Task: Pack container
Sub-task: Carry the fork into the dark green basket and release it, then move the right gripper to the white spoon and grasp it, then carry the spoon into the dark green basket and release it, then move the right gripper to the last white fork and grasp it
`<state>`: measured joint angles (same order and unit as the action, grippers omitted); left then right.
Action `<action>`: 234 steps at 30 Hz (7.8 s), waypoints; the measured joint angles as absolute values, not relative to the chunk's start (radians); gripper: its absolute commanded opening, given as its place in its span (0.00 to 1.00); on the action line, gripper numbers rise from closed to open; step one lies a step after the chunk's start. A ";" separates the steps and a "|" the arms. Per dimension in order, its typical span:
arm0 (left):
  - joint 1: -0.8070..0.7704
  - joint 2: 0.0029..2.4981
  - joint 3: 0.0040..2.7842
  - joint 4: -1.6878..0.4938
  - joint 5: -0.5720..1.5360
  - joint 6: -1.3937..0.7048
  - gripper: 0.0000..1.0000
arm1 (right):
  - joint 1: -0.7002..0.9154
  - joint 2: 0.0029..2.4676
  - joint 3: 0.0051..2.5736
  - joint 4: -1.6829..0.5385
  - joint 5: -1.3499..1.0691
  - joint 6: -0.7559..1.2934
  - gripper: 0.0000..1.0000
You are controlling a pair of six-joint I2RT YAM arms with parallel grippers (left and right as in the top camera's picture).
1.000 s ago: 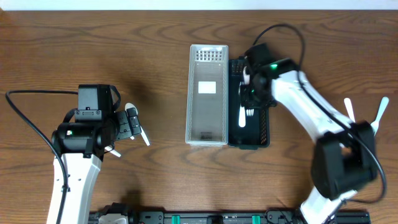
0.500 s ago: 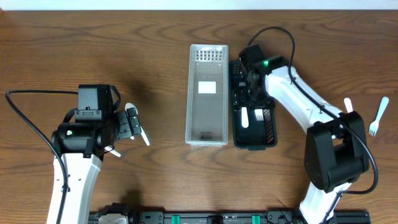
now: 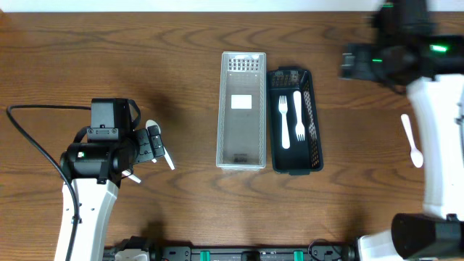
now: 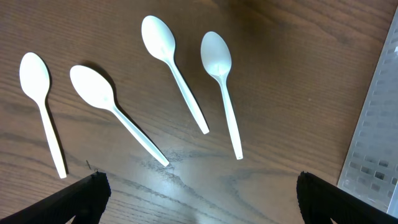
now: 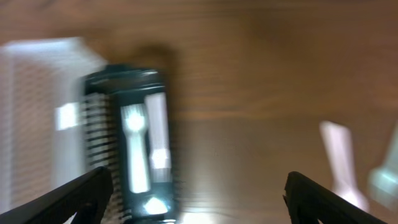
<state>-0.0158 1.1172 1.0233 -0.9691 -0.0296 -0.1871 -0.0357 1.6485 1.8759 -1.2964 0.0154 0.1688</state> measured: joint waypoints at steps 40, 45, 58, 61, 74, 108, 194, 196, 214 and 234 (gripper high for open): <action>-0.016 1.117 1.023 -0.969 -0.030 -0.187 0.98 | -0.638 1.781 1.196 -0.880 -0.015 -0.239 0.97; -0.016 1.117 1.023 -0.969 -0.030 -0.187 0.98 | -0.642 1.854 1.195 -0.871 -0.030 -0.244 0.96; -0.016 1.117 1.023 -0.969 -0.030 -0.187 0.98 | -0.642 1.926 1.195 -0.829 -0.031 -0.247 0.96; -0.016 1.117 1.023 -0.969 -0.030 -0.187 0.98 | -0.642 1.927 1.195 -0.824 -0.032 -0.247 0.96; -0.016 1.117 1.023 -0.969 -0.030 -0.187 0.98 | -0.642 1.929 1.196 -0.817 -0.046 -0.250 0.79; -0.016 1.117 1.023 -0.969 -0.030 -0.187 0.98 | -0.564 1.931 1.200 -0.853 -0.107 -0.261 0.45; -0.016 1.117 1.023 -0.969 -0.030 -0.187 0.98 | 0.368 1.866 1.641 -1.202 -0.010 0.242 0.80; -0.016 1.117 1.023 -0.970 -0.030 -0.187 0.98 | 0.350 1.812 1.679 -1.211 -0.009 0.231 0.80; -0.016 1.117 1.023 -0.968 -0.030 -0.187 0.98 | 0.093 1.682 1.399 -1.196 -0.004 0.219 0.49; -0.016 1.117 1.023 -0.969 -0.030 -0.187 0.98 | 0.093 1.691 1.217 -1.124 -0.141 0.163 0.55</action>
<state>-0.0158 1.1172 1.0233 -0.9688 -0.0296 -0.1871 0.0929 1.6913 1.2171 -1.1236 -0.1410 0.1627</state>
